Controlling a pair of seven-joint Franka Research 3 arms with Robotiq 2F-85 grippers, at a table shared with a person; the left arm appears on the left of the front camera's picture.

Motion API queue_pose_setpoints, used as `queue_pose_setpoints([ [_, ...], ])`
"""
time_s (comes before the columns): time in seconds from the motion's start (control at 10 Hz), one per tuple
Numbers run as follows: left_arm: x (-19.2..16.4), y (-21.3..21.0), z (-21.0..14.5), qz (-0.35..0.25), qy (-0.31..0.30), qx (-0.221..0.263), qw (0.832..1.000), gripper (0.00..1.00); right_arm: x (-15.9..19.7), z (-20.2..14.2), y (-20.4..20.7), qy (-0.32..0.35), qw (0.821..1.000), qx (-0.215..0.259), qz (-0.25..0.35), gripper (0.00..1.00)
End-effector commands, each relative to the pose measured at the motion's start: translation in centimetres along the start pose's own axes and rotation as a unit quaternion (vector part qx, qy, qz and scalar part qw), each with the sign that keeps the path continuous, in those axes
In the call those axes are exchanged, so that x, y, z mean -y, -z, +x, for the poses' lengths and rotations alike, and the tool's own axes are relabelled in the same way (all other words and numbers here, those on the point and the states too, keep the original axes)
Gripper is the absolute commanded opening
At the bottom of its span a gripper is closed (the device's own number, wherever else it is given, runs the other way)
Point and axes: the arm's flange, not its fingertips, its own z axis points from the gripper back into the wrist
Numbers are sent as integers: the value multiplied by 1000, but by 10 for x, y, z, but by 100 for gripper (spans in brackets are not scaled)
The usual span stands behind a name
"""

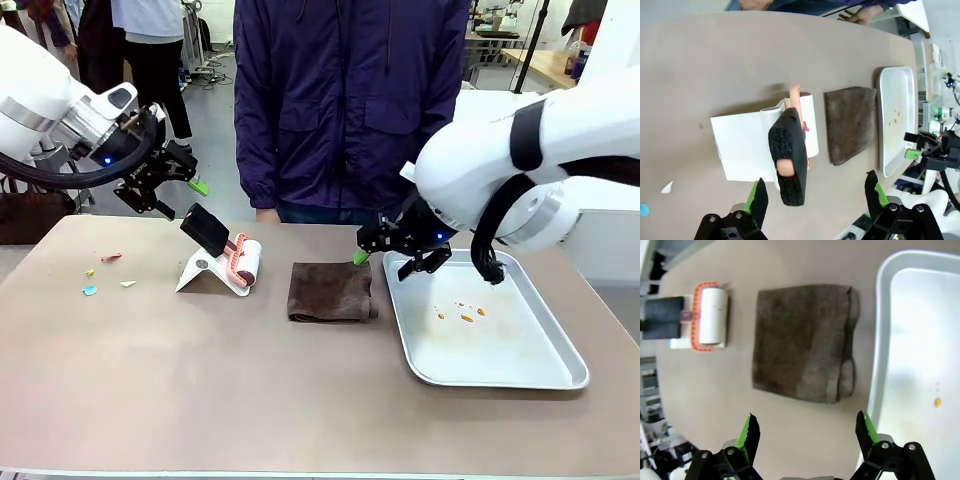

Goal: Clean the surface of the table.
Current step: Hold the Lint Roller with your left hand and the towel with your right hand.

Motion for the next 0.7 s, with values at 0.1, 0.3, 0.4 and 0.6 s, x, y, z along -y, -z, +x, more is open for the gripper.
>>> queue_pose_setpoints([
  [0.1, -2, 1, 26, 7, -51, -27, 998, 100, -18, 30, 9, -8, 999, 3, -41, 100],
  [0.3, -5, 12, 34, 12, -66, -48, 997, 100, -20, 44, 23, -4, 999, -5, -52, 100],
  [0.4, -14, 13, 37, 25, -80, -52, 995, 100, -23, 50, 31, -2, 998, -9, -56, 100],
  [0.6, -20, 22, 35, 34, -82, -76, 993, 100, -28, 59, 43, 11, 998, -15, -60, 100],
])
